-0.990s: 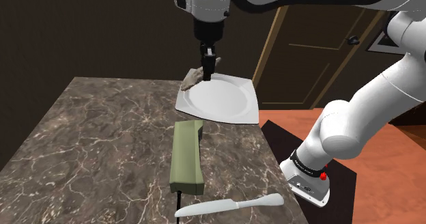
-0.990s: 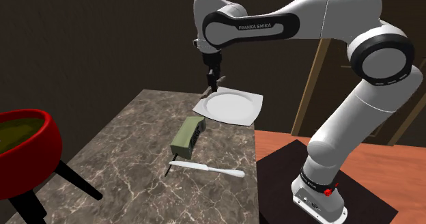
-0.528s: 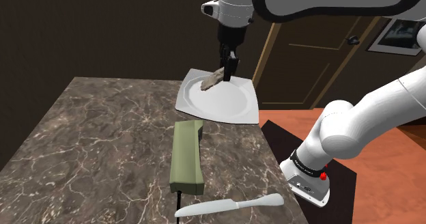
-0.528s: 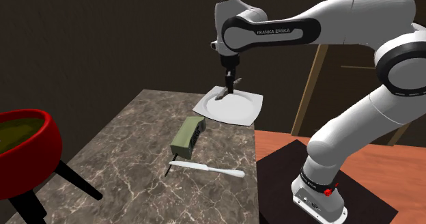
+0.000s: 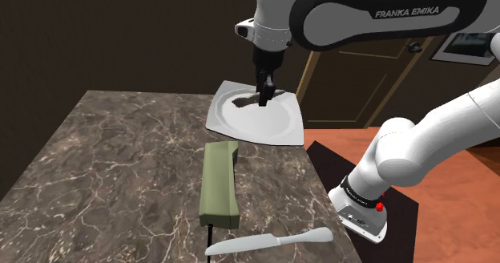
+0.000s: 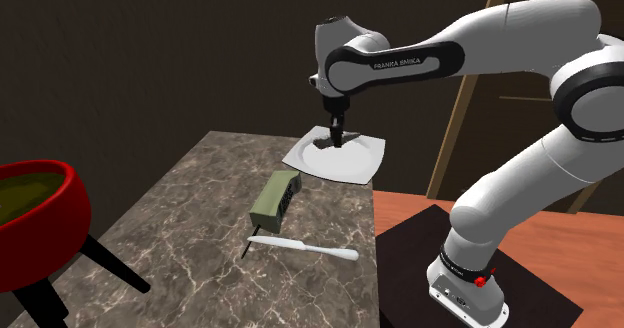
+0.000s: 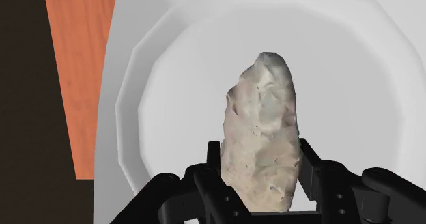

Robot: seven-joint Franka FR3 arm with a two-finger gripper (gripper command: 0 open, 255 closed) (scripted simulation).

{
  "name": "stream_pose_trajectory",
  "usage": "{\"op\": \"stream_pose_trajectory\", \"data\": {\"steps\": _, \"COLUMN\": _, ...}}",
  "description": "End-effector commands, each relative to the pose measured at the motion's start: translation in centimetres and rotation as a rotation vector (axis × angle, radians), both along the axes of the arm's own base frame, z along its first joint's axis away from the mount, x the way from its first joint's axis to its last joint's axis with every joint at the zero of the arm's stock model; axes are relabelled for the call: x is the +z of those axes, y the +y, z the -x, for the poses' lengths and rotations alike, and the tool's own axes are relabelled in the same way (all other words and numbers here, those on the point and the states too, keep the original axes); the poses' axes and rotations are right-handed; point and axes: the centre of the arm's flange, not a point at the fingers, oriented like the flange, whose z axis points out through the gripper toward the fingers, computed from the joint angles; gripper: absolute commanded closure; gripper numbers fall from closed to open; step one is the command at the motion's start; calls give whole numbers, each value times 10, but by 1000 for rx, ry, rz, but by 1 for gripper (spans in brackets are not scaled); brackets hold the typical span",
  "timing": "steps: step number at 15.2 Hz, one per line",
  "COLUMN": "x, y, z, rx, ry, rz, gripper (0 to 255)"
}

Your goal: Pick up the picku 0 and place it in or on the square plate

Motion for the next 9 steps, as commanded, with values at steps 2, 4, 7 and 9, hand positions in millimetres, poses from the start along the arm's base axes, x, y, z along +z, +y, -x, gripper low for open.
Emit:
{"op": "stream_pose_trajectory", "data": {"steps": 2, "x": -20, "y": -1, "z": 1, "rx": 0, "ry": 2, "rz": 0, "gripper": 255}}
{"op": "stream_pose_trajectory", "data": {"steps": 4, "x": -20, "y": -1, "z": 1, "rx": 0, "ry": 2, "rz": 0, "gripper": 255}}
{"op": "stream_pose_trajectory", "data": {"steps": 7, "x": -20, "y": -1, "z": 1, "rx": 0, "ry": 2, "rz": 0, "gripper": 255}}
{"op": "stream_pose_trajectory", "data": {"steps": 9, "x": -20, "y": -1, "z": 1, "rx": 0, "ry": 2, "rz": 0, "gripper": 255}}
